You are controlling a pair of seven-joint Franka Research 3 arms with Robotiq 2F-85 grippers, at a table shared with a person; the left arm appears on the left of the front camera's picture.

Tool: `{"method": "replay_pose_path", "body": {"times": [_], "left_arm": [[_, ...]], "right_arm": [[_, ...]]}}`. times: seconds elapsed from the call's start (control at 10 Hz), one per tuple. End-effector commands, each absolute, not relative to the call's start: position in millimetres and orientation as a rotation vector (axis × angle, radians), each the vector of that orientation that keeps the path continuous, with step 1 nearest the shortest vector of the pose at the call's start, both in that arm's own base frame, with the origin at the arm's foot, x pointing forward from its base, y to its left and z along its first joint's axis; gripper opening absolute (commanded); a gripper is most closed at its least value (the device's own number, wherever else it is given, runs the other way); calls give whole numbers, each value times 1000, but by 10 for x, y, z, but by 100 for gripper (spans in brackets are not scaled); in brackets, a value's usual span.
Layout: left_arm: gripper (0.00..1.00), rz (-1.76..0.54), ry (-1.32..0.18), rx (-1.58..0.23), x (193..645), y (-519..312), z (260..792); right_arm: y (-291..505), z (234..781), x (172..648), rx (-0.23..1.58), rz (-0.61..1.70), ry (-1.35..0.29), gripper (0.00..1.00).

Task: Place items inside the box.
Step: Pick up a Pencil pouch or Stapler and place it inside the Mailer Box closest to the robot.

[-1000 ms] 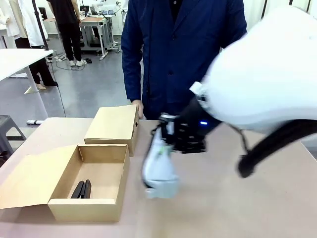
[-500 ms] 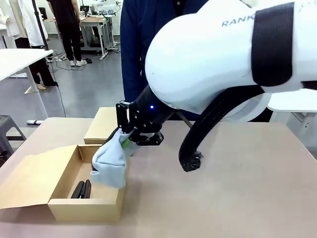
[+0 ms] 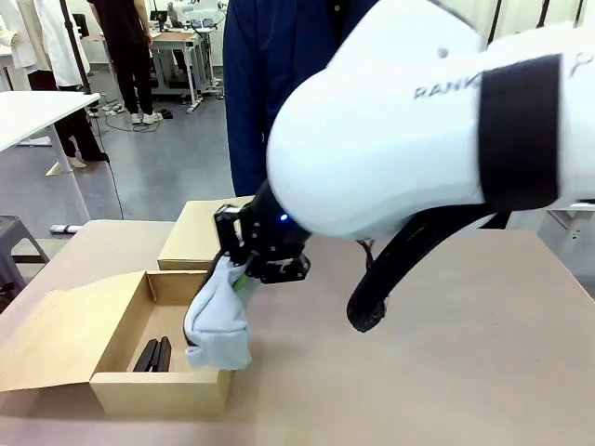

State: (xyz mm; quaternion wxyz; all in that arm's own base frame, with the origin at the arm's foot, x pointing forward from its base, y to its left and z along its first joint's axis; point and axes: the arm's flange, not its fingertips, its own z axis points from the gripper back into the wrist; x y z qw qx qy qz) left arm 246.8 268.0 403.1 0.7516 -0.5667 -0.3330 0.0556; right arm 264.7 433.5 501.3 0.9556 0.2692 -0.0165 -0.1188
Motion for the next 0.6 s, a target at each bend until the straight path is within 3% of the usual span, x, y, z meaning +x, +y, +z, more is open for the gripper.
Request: {"method": "replay_pose_path", "body": {"times": [0.0, 0.5], "left_arm": [[100, 105, -761, -1251, 2475, 2679, 4040], [100, 105, -761, -1251, 2475, 2679, 4040]], "right_arm": [[4864, 4964, 2984, 525, -54, 12, 4], [5844, 4566, 3281, 457, 73, 117, 4]]}}
